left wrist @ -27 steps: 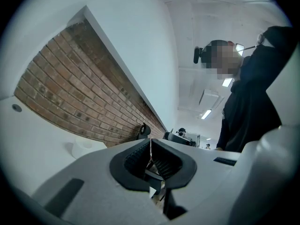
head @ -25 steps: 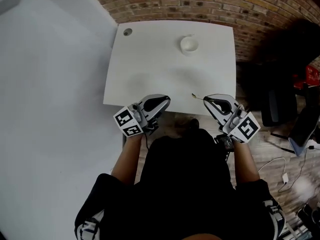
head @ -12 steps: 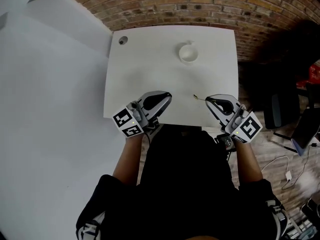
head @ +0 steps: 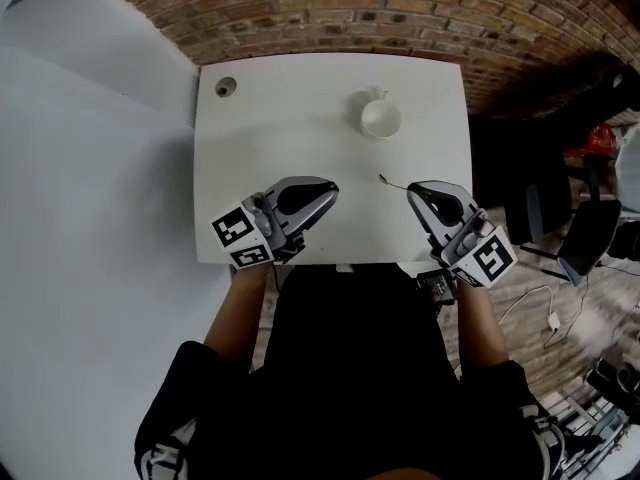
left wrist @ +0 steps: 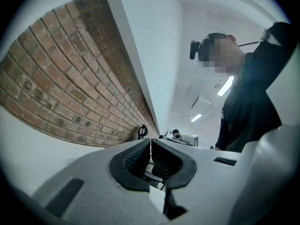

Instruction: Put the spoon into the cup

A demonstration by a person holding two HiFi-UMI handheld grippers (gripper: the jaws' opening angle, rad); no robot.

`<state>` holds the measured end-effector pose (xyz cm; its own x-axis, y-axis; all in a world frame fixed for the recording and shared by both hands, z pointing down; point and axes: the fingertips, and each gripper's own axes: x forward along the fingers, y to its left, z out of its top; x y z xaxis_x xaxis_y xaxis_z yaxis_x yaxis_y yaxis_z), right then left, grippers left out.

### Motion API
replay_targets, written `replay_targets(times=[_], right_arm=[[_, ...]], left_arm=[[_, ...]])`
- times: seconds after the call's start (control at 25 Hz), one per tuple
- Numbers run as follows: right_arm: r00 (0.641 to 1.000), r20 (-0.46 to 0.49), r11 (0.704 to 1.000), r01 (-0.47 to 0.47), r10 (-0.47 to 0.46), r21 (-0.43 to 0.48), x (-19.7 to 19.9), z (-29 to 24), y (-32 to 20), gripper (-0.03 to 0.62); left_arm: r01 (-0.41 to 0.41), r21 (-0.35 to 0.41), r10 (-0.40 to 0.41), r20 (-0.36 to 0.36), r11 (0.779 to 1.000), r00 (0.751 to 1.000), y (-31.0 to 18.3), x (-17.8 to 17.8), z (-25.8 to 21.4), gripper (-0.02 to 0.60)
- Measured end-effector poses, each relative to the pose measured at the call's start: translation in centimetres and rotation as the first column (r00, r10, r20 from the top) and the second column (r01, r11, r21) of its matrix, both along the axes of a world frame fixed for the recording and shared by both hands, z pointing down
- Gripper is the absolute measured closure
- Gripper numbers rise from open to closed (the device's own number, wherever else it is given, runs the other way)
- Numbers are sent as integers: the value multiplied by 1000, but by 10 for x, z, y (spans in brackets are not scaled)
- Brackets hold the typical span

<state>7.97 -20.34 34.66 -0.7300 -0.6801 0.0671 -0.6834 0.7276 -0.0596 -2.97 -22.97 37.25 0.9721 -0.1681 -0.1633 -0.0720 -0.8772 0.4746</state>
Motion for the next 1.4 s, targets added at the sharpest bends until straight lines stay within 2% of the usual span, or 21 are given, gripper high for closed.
replay_targets(times=[0.16,0.28,0.44,0.72,0.92,1.12,1.4], right_arm=[[995,-37,996,-91,91,-6,-1,4,-20,585],[991,-66,993,-114,114,3,-4,7,-31,585],[993,-70,995,-98,99,17,1,7,-43,585],[999,-28,999,-42,43,27,22,11,-86,585],[997,-78,999,-27,29,33,42,28,-108,585],[997,-70,999,9,-6,38,39,43,-123,585],[991,-129,999,47,-44,24,42,83,-139,585]], left_arm=[[-46,44,44,64,998,997,-5,3,10,560],[-57,-1,57,62,998,996,-8,2,30,560],[-13,-70,14,18,997,1000,-20,0,38,560],[63,-114,-60,31,992,998,-47,14,56,560],[91,-136,-86,40,987,995,-53,22,65,560],[98,-142,-91,57,985,994,-56,26,75,558],[138,-161,-126,80,977,989,-69,31,92,560]])
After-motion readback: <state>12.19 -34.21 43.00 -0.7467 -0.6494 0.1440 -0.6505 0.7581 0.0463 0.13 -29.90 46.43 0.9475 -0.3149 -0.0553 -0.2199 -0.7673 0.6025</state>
